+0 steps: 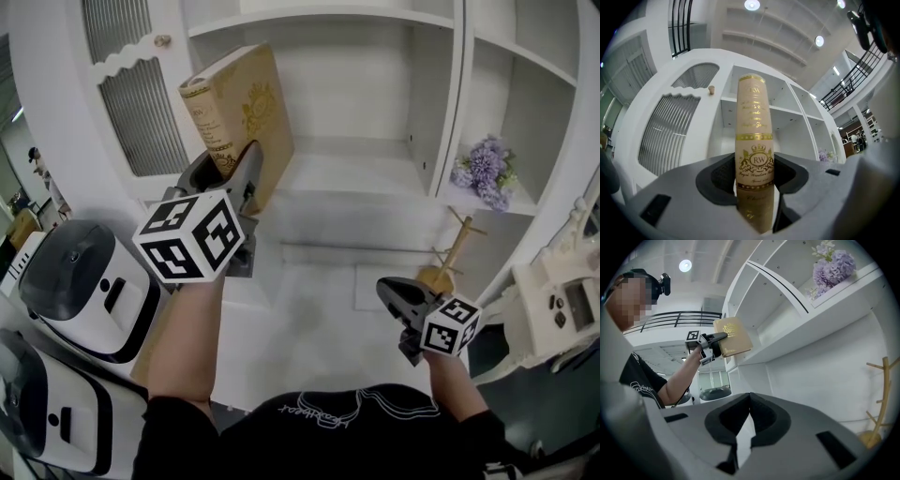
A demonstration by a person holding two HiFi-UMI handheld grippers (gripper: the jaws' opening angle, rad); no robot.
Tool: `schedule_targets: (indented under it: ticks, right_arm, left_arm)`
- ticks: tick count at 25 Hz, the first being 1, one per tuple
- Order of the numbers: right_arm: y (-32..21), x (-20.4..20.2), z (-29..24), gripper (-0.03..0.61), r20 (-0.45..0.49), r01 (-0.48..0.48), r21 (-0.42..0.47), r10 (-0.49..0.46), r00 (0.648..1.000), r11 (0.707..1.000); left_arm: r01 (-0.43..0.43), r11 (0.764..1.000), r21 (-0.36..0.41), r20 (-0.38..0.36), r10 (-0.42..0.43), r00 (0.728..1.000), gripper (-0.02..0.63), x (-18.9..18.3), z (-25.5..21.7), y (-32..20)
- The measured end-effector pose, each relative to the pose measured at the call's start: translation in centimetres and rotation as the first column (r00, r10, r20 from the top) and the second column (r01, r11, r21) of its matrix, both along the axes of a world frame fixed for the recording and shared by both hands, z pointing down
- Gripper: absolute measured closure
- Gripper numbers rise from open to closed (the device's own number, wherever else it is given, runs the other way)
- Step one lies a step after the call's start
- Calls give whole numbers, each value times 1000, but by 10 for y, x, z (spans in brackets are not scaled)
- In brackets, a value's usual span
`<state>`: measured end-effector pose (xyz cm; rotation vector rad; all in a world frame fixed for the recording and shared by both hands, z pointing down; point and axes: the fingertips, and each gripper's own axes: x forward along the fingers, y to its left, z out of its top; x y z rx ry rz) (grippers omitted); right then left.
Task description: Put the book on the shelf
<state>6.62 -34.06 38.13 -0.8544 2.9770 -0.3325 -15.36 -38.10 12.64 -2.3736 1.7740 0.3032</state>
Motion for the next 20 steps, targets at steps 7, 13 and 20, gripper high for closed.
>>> schedule_targets:
  ticks: [7,13,20]
  right_arm:
    - [-12,8,12,572,7,-14,-28,14,1000,1000]
    - [-21,15,25,572,20,-24,-59,26,999,998]
    - [-28,24,33,572,47,-44,-79,48,998,996]
  left_arm:
    - [36,996,-80,16,-35,999,414,-6,13,-50]
    - [42,993,-114,39,-38,999,414,-3,21,-74]
    - [29,987,-160,22,-26,999,414,4,30,-95]
